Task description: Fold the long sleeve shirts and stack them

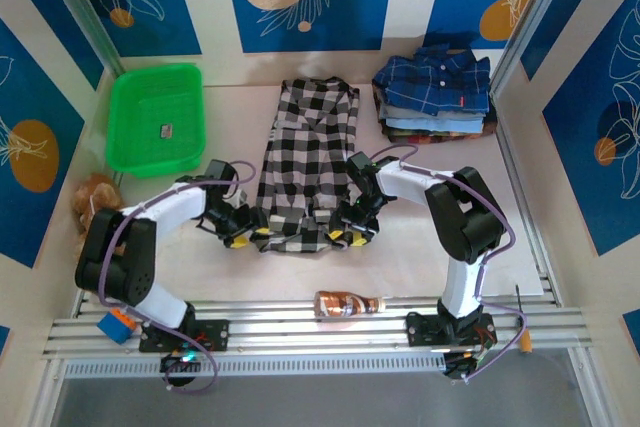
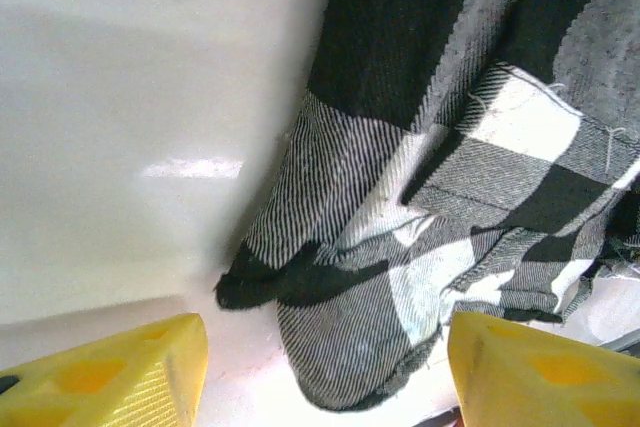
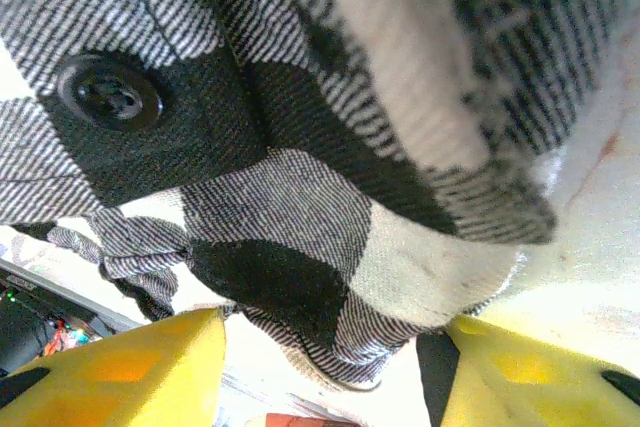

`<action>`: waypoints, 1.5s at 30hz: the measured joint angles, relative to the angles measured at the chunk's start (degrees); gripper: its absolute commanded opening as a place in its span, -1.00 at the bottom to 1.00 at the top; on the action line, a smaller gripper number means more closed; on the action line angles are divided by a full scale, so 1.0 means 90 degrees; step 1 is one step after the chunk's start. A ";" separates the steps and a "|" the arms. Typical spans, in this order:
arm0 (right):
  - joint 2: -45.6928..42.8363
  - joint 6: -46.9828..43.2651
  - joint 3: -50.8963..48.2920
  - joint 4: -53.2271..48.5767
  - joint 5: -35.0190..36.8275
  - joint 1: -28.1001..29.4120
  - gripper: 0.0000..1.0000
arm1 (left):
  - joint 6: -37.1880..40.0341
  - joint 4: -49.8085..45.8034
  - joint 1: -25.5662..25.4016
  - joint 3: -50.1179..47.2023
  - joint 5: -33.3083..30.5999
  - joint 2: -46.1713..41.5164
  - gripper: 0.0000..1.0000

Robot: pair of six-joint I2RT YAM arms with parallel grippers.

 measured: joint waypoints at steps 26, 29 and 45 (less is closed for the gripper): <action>0.0163 -0.0012 0.0017 0.0007 -0.0189 -0.0036 -0.35 | 0.0197 -0.0029 -0.0459 0.0690 -0.0330 0.1037 -0.49; 0.0180 -0.0046 0.0017 -0.0005 -0.0187 -0.0036 -0.71 | 0.0255 -0.0034 -0.0464 0.0690 -0.0333 0.1035 -0.77; -0.0294 -0.0168 0.0678 -0.0942 -0.0376 -0.0032 -1.00 | 0.0182 -0.0495 -0.0403 0.0974 -0.0136 0.0253 -1.00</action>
